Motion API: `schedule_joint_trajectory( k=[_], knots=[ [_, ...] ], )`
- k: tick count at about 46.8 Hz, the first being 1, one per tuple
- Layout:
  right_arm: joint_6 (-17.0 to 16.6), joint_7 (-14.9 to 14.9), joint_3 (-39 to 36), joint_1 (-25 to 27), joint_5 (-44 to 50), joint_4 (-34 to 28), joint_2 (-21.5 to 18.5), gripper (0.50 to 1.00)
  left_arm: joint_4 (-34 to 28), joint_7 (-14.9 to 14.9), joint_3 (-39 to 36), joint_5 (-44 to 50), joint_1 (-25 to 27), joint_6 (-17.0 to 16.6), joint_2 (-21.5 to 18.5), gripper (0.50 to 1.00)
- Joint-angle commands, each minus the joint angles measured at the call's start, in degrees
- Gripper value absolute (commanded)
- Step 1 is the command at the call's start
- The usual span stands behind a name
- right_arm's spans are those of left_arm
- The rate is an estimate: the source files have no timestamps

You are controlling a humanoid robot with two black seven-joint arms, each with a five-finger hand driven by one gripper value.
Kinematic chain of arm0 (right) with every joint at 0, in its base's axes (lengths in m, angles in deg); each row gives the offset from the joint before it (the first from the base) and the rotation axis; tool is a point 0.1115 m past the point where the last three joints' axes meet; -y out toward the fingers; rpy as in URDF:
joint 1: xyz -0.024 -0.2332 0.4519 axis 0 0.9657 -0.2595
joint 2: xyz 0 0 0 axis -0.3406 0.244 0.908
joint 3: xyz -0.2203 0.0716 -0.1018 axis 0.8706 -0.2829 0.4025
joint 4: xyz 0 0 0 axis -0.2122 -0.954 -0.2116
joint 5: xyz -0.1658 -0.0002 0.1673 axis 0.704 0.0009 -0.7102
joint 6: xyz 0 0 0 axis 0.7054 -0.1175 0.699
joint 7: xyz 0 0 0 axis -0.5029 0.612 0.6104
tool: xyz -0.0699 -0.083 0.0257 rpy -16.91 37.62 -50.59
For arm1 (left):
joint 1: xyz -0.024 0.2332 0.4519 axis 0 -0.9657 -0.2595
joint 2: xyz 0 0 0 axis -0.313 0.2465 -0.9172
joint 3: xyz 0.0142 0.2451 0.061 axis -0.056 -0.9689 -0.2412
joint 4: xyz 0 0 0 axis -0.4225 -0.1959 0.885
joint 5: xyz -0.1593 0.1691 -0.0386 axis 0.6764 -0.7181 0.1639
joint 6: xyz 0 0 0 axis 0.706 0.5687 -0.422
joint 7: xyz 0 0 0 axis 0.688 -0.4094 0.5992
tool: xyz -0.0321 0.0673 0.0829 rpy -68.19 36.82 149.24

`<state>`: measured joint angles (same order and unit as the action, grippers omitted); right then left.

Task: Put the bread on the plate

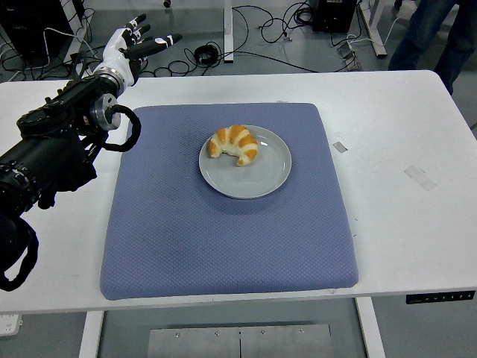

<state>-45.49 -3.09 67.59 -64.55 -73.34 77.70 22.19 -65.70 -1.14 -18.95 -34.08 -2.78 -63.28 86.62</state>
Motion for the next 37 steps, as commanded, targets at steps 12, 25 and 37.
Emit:
schedule_joint_trajectory(
  k=[12, 25, 37],
  knots=[
    [0.0, 0.0, 0.0, 0.0, 0.0, 0.0, 0.0, 1.0, -0.35, -0.08, 9.83, 7.49, -3.58, 1.33, 0.0, 0.978],
    [0.0, 0.0, 0.0, 0.0, 0.0, 0.0, 0.0, 1.0, -0.35, 0.09, 9.75, 8.82, -5.08, 1.95, 0.0, 0.98],
    [0.0, 0.0, 0.0, 0.0, 0.0, 0.0, 0.0, 1.0, -0.35, 0.09, 6.5, 7.23, -4.73, 1.86, 0.0, 0.981]
  ],
)
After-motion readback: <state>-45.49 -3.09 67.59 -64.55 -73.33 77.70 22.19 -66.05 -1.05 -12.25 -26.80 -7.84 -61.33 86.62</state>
